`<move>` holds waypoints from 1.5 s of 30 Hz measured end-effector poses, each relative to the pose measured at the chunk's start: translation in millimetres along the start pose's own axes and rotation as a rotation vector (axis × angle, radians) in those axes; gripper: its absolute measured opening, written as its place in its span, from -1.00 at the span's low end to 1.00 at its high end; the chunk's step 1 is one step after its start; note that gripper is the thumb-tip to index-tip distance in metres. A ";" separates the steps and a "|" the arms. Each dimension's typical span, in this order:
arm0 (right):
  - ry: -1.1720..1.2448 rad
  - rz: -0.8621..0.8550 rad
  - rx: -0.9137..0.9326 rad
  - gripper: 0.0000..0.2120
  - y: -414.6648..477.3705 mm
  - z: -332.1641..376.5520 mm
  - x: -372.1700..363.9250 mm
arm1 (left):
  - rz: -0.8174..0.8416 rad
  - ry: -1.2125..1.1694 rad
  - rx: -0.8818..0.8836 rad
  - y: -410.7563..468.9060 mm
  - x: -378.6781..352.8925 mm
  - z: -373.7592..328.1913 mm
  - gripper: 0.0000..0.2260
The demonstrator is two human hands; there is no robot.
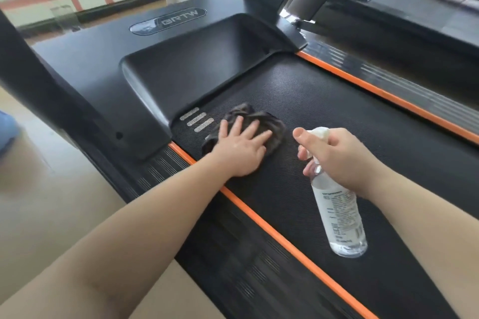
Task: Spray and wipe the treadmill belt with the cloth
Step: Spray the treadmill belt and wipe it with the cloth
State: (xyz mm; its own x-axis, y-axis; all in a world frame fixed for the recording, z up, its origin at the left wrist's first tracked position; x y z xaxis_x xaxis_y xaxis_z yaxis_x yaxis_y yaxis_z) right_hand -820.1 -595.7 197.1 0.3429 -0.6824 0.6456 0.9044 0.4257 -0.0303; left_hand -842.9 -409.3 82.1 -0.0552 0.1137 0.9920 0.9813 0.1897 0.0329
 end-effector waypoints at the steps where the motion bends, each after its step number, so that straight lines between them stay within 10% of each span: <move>1: 0.036 0.035 -0.005 -0.55 0.1 3.3 -2.0 | -0.030 0.009 0.070 5.9 1.2 15.0 -0.52; 10: 0.016 0.035 0.025 -0.47 11.0 6.2 -17.6 | -0.004 0.036 0.085 8.8 -1.2 22.2 -0.49; 20: 0.078 0.084 -0.054 -0.48 22.1 39.9 -45.7 | 0.039 -0.154 -0.567 -53.2 -0.7 -85.5 -0.50; 36: -0.114 -0.149 -0.056 -0.58 29.5 19.1 -31.8 | -0.047 0.086 0.152 19.2 9.0 67.1 -0.44; 45: -0.180 -0.273 -0.205 -0.50 43.1 -10.9 -9.9 | 0.120 -0.075 -0.486 -12.9 1.1 -47.2 -0.51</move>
State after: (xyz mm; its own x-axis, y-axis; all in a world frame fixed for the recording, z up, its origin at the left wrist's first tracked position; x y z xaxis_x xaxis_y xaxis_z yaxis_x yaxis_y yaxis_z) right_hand -781.8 -577.1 181.1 0.0490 -0.6314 0.7739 0.9945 0.1030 0.0211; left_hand -846.8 -457.7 88.5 0.0673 0.1798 0.9814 0.9529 -0.3031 -0.0098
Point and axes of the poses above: each hand's wrist, its own y-axis towards the middle knuckle, its own x-axis out of the back of the hand, z = x × y, the point moved 4 cm from there along y, towards the middle knuckle, and after that the axes turned 11 degrees about -z, right-handed, at the moved point
